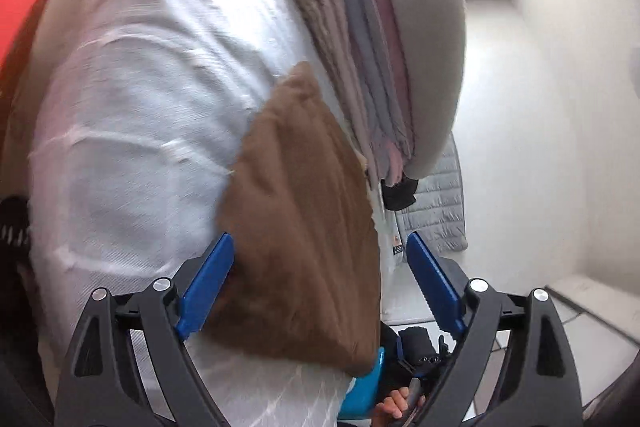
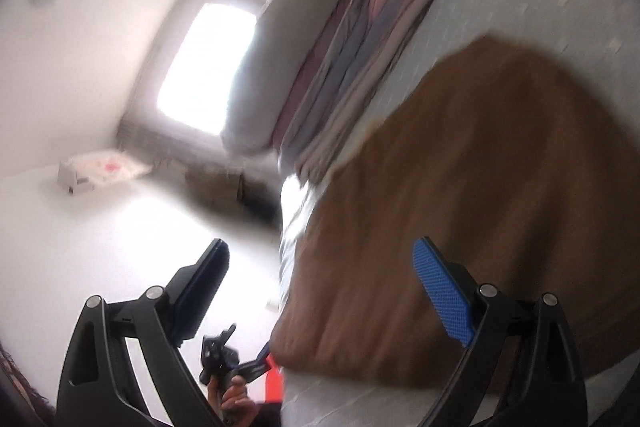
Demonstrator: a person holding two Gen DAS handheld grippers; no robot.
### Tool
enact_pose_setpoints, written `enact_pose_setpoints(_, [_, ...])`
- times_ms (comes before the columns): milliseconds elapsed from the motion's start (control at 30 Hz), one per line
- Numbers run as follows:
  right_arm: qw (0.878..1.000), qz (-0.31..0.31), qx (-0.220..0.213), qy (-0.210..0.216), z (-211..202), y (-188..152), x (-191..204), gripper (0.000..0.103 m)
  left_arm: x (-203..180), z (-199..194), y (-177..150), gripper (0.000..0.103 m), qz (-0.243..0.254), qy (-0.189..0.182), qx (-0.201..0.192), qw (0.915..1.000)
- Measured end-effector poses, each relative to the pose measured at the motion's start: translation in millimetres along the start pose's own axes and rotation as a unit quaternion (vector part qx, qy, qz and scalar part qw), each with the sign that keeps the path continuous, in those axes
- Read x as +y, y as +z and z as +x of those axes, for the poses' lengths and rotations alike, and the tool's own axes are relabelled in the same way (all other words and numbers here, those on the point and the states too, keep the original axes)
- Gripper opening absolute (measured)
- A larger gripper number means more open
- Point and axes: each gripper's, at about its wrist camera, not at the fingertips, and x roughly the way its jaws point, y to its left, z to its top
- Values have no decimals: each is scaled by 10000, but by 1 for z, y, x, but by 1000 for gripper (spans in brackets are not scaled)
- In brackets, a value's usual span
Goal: Fold large clothes
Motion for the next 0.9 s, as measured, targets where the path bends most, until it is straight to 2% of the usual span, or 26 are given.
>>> enact_pose_setpoints(67, [9995, -94, 295, -81, 19, -8, 12, 90, 10, -12, -8, 87, -175, -48, 9, 9998])
enact_pose_setpoints(133, [9976, -229, 633, -157, 39, -17, 25, 90, 19, -16, -16, 87, -312, -98, 152, 9993])
enact_pose_setpoints(233, [9941, -482, 912, -341, 57, -30, 39, 90, 34, -13, -32, 88, -622, -221, 462, 9967])
enact_pose_setpoints(400, [9866, -404, 1316, -873, 74, -42, 27, 90, 45, 4, -52, 88, -939, -519, 775, 9912])
enact_pose_setpoints(600, [9855, -383, 1352, -948, 77, -42, 25, 90, 44, 20, -57, 90, -1115, -777, 812, 9874])
enact_pose_setpoints(767, [9850, -511, 1319, -987, 79, -39, 30, 90, 34, 34, -55, 94, -1206, -761, 761, 9868])
enact_pose_setpoints(833, [9865, -886, 986, -959, 67, -37, 45, 90, 27, 31, -54, 95, -1197, -782, 761, 9868])
enact_pose_setpoints(900, [9842, -1294, 387, -1144, 42, -34, 60, 90, 23, 32, -55, 95, -1162, -701, 882, 9868])
